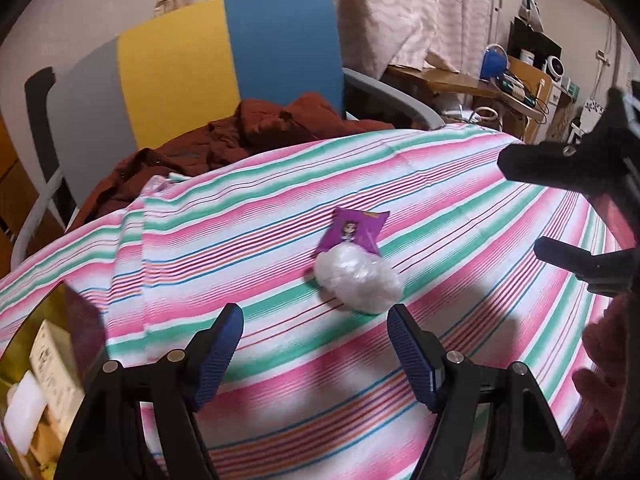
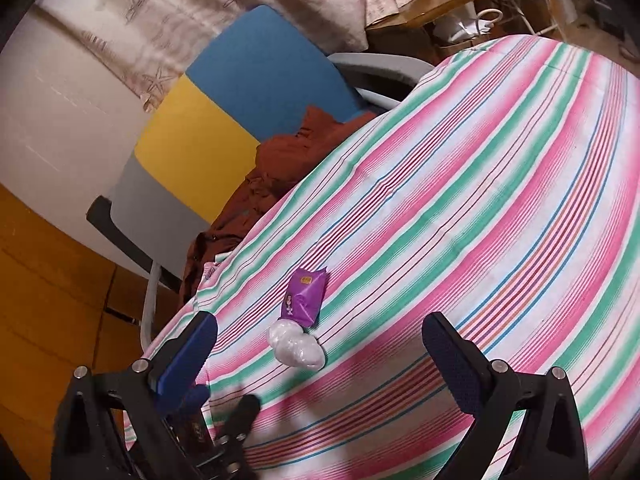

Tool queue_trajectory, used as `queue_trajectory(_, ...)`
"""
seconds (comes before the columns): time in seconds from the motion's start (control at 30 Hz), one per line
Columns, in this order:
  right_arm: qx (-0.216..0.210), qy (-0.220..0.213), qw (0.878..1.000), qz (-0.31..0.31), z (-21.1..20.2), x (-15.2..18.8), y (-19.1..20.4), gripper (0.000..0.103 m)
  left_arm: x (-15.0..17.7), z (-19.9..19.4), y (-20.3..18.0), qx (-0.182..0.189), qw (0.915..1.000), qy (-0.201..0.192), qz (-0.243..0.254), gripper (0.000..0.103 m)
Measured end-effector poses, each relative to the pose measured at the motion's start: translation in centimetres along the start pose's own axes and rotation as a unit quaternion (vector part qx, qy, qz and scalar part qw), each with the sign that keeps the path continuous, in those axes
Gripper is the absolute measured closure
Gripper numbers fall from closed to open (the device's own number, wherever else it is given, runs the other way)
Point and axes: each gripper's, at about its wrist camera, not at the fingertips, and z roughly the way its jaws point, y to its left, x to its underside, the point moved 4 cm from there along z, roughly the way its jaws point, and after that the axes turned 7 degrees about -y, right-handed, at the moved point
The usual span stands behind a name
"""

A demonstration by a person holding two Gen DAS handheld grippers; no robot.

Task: Organize objects
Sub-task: 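Grasp the wrapped white item with the left gripper while the right approaches the purple packet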

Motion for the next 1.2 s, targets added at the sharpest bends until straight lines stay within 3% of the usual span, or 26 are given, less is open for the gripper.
queue_trajectory(0.5,0.024,0.011,1.000,0.005,1.0,0.3,-0.6,0.000,-2.2,5.9,-1.5,0.050,0.9978,0.015,-0.041,0.031)
queue_trajectory(0.6,0.027,0.016,0.999,0.004,1.2,0.5,-0.6,0.000,-1.9,7.8,-1.6,0.050,0.9971,0.037,-0.043,0.046)
queue_trajectory(0.67,0.030,0.016,0.999,0.002,1.3,0.5,-0.7,0.000,-1.4,8.6,-1.5,0.061,0.9957,0.052,-0.047,0.063)
queue_trajectory(0.7,0.032,0.017,0.999,0.002,1.4,0.5,-0.7,0.000,-1.1,8.8,-1.2,0.065,0.9949,0.055,-0.054,0.065)
queue_trajectory(0.97,0.028,0.034,0.999,-0.011,2.0,1.1,-0.4,0.000,1.3,6.3,0.1,0.069,0.9938,0.052,-0.070,0.069)
queue_trajectory(1.2,0.030,0.073,0.997,-0.024,3.5,2.4,0.1,0.000,5.2,2.0,0.5,0.067,0.9923,0.058,-0.087,0.069)
